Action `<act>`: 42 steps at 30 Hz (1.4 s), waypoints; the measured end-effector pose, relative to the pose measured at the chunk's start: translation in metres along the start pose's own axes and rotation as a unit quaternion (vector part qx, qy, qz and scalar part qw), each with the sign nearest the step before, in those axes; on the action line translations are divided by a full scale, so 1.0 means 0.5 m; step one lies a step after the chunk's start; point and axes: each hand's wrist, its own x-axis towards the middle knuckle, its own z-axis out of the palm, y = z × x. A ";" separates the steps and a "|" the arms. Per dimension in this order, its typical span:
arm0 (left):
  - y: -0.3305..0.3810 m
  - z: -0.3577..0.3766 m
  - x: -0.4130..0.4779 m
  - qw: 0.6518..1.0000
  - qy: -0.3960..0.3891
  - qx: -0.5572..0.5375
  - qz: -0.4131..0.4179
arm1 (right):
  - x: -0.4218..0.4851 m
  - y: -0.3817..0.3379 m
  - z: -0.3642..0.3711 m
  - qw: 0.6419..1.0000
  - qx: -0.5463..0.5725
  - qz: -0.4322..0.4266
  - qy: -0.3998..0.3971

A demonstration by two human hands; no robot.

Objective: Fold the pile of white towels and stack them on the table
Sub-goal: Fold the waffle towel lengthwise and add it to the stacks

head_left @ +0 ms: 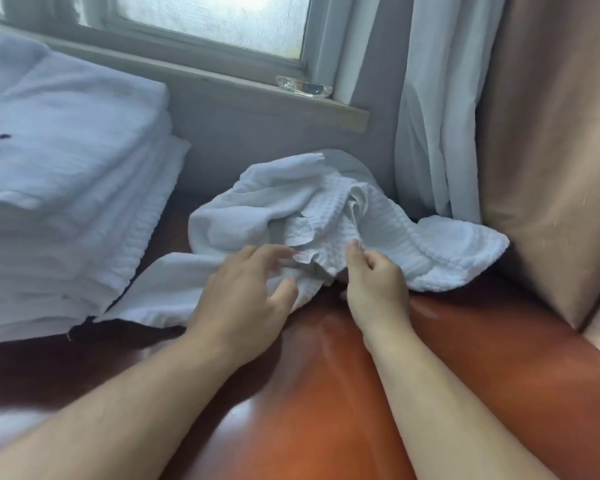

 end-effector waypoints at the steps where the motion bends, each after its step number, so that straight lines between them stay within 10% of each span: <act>1: 0.001 0.000 0.001 1.000 0.014 -0.013 0.004 | 0.000 0.003 -0.001 1.000 0.020 -0.003 0.000; 12: -0.002 0.006 0.003 0.993 -0.022 -0.115 0.016 | -0.002 -0.017 -0.014 0.975 0.211 -0.008 0.077; 21: -0.002 0.002 0.008 0.948 -0.022 -0.315 -0.031 | -0.015 -0.062 -0.071 0.821 0.551 0.113 -0.099; 26: -0.003 -0.023 0.015 0.911 0.012 -0.404 -0.086 | -0.039 -0.080 -0.082 0.871 0.420 0.082 -0.241; 29: -0.009 -0.024 0.017 0.919 -0.006 -0.388 -0.069 | -0.038 -0.077 -0.077 0.967 0.250 -0.018 -0.045; 32: -0.006 -0.021 0.016 0.942 -0.037 -0.333 -0.007 | -0.018 -0.062 -0.081 0.968 0.092 -0.056 0.225; 38: 0.009 -0.041 0.009 0.958 -0.138 -0.249 -0.012 | 0.025 -0.024 -0.103 0.990 0.094 0.099 -0.043; 42: 0.028 -0.037 0.005 0.981 -0.163 -0.099 0.012 | 0.044 -0.011 -0.093 0.983 0.127 0.116 -0.060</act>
